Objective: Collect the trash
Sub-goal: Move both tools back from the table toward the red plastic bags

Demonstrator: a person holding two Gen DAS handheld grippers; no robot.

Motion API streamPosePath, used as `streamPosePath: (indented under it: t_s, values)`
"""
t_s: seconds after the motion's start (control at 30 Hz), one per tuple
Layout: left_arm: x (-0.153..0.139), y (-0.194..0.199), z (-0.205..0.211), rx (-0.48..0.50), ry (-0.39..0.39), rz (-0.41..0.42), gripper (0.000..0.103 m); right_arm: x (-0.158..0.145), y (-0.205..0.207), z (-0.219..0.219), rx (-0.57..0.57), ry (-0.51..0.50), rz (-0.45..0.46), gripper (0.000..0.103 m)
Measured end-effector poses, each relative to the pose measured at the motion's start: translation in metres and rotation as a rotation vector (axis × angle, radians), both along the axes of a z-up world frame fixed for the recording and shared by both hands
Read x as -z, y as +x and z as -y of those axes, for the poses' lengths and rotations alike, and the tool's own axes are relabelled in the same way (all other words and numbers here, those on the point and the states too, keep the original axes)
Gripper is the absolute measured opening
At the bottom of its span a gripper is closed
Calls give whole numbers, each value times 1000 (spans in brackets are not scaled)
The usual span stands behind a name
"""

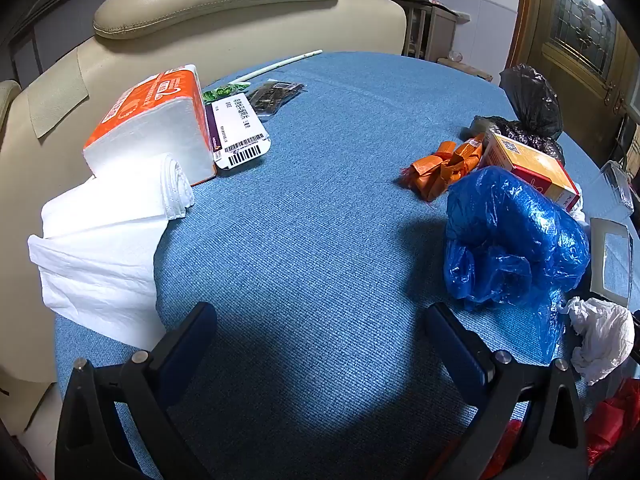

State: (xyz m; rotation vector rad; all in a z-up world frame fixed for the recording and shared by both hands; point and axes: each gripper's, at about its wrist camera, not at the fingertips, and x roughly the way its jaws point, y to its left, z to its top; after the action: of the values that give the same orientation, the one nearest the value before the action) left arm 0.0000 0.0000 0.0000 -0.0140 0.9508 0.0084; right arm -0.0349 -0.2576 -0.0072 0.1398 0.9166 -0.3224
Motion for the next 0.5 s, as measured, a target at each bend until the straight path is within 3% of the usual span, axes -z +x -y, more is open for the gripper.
streamPosePath:
  t_s: [0.33,0.4,0.5]
  values:
    - [-1,-2,0,13,2,-7,103,0,-1,1,-4,1,2,103]
    - [-4,-8,-2,13,18,-8,103,-2,-1,4,-53,15,-30,103]
    - [-16,-23,-7,7,39,31,103,-10,-17,16,5,46,-13,103]
